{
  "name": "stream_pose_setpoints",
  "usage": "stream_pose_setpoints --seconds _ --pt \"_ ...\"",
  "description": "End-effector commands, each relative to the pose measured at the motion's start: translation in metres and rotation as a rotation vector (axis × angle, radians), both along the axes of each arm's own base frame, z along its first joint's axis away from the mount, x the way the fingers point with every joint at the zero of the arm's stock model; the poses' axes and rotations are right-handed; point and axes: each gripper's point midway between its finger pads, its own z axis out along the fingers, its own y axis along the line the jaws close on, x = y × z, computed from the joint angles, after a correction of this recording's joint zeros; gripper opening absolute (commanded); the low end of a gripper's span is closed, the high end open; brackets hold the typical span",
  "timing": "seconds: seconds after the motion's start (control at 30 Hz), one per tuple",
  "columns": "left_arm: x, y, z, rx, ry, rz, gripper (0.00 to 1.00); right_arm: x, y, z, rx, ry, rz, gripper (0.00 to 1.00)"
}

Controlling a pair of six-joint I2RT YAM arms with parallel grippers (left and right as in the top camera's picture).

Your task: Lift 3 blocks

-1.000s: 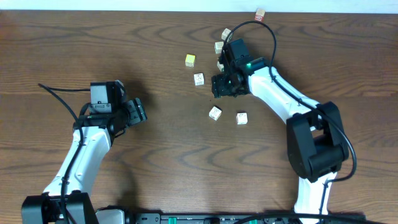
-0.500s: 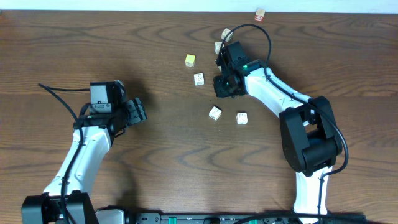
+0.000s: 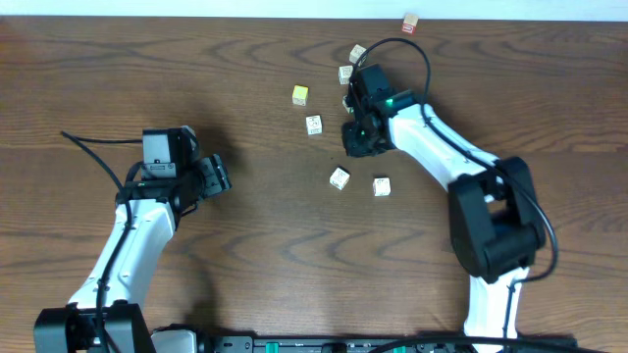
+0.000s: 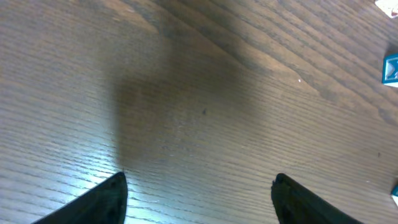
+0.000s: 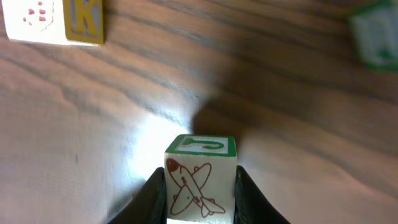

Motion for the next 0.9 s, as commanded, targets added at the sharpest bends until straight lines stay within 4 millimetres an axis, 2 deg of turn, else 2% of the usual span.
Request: stream_pose_setpoints --seconds 0.0,0.07,0.17,0.23,0.33,0.4,0.5,0.63,0.73,0.8,0.87 --pt "0.000 -0.016 -0.003 0.028 -0.006 -0.078 0.70 0.012 -0.034 0.074 -0.069 -0.147 -0.074 0.01" --pt "0.001 -0.037 -0.001 0.055 -0.034 -0.190 0.70 0.005 -0.056 0.089 -0.130 -0.156 -0.109 0.01" --pt "0.000 -0.074 0.003 0.077 -0.073 -0.322 0.69 -0.004 -0.085 0.101 -0.197 -0.146 -0.156 0.01" --pt "0.002 -0.092 0.006 0.119 -0.111 -0.371 0.69 -0.012 -0.100 0.100 -0.212 -0.111 -0.179 0.01" --pt "0.005 -0.116 0.014 0.168 -0.177 -0.420 0.65 -0.027 -0.120 0.085 -0.218 -0.026 -0.230 0.01" --pt "0.006 -0.132 0.019 0.166 -0.213 -0.452 0.61 -0.041 -0.126 0.066 -0.201 0.040 -0.241 0.01" --pt "0.011 -0.143 0.018 0.154 -0.238 -0.463 0.41 -0.062 -0.127 0.036 -0.183 0.116 -0.251 0.01" --pt "0.019 -0.147 -0.002 0.142 -0.218 -0.443 0.23 -0.086 -0.124 0.002 -0.177 0.172 -0.230 0.01" --pt "0.022 -0.149 -0.021 0.144 -0.176 -0.447 0.19 -0.097 -0.122 -0.013 -0.159 0.195 -0.223 0.01" --pt "0.023 -0.154 -0.029 0.124 -0.156 -0.462 0.07 -0.101 -0.121 -0.020 -0.149 0.200 -0.221 0.01" --pt "0.023 -0.165 -0.032 0.079 -0.155 -0.491 0.08 -0.104 -0.118 -0.024 -0.128 0.204 -0.218 0.01"
